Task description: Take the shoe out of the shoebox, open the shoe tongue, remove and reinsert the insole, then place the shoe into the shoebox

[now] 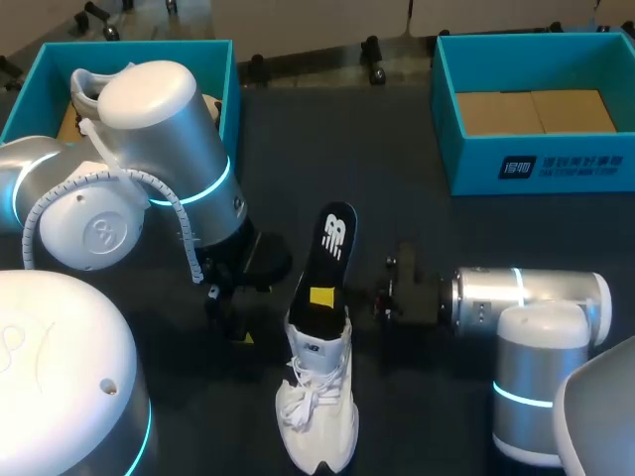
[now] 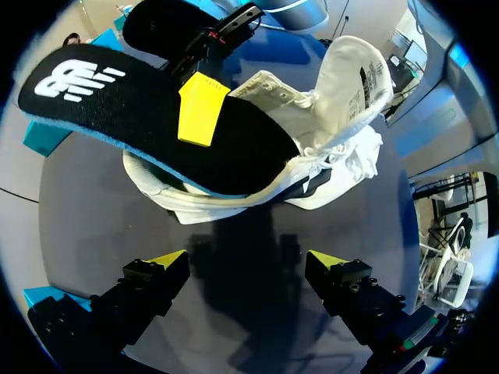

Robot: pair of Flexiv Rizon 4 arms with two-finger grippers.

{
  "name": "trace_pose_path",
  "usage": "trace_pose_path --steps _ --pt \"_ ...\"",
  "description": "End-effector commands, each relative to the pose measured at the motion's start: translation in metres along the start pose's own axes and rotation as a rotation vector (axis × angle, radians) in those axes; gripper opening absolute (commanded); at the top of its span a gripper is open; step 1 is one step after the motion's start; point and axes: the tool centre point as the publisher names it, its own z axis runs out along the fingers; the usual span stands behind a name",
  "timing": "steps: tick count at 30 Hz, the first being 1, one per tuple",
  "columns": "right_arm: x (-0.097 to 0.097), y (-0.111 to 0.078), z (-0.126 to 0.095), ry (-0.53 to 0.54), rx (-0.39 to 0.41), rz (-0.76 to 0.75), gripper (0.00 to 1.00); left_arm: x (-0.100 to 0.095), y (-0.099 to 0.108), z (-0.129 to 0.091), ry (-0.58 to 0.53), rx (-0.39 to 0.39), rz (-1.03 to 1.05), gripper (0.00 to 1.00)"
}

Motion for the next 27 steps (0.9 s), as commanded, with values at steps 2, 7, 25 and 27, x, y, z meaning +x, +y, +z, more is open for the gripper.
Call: trace_pose_path --steps 2,7,25,27 --pt "-0.001 -0.009 0.004 0.007 0.030 0.026 0.00 0.000 0.000 0.001 -0.001 -0.001 0.000 1.00" --pt "0.005 -0.018 0.008 0.009 0.055 0.051 0.00 0.000 0.000 0.001 -0.001 -0.001 0.000 1.00" --pt "0.012 -0.023 0.013 0.011 0.077 0.072 0.25 0.000 0.000 0.001 -0.001 -0.001 0.000 1.00" --pt "0.014 -0.020 0.013 0.002 0.072 0.053 0.26 0.000 0.000 0.001 -0.001 -0.001 0.000 1.00"
